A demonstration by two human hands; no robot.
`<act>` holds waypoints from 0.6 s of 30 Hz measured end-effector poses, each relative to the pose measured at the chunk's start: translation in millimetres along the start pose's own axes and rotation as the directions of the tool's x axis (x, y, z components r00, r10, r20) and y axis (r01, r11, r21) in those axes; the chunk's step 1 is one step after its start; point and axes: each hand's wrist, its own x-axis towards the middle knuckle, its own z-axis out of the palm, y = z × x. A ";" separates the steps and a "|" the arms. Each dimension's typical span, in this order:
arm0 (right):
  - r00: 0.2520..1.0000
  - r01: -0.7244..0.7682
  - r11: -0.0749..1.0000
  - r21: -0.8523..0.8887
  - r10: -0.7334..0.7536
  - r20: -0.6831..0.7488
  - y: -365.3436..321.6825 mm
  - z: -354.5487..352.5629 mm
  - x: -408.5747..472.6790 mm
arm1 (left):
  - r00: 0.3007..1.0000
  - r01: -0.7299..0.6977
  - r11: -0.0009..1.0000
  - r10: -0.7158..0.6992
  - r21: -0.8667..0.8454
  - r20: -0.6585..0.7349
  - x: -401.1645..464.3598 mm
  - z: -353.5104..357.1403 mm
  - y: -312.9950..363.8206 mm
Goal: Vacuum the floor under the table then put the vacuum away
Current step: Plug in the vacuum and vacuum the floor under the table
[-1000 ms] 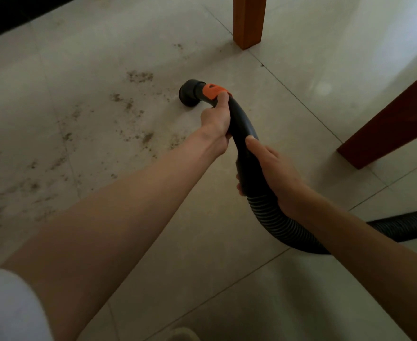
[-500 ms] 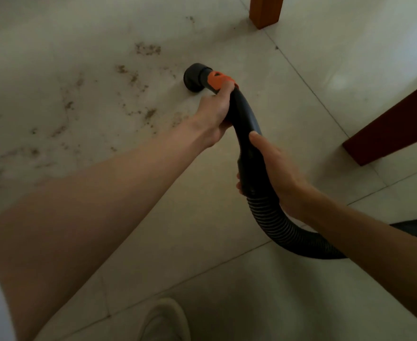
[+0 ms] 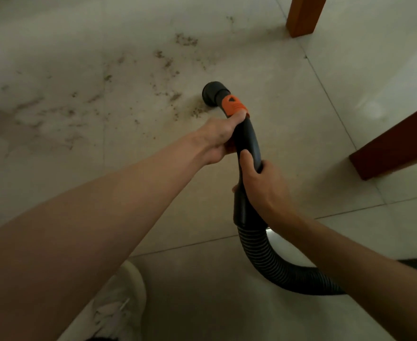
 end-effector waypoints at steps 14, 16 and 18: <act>0.989 -0.091 0.993 0.078 0.081 0.120 -13.2 -32.5 -12.3 | 0.997 -0.058 0.977 0.047 -0.203 -0.058 -9.6 19.6 -14.5; 0.988 -0.108 0.990 0.093 0.096 0.119 -21.3 -35.0 -11.2 | 0.997 -0.058 0.978 0.045 -0.202 -0.066 -11.2 22.1 -7.5; 0.987 -0.126 0.987 0.103 0.115 0.111 -30.1 -36.1 -8.7 | 0.996 -0.058 0.980 0.046 -0.190 -0.071 -9.7 23.0 -1.8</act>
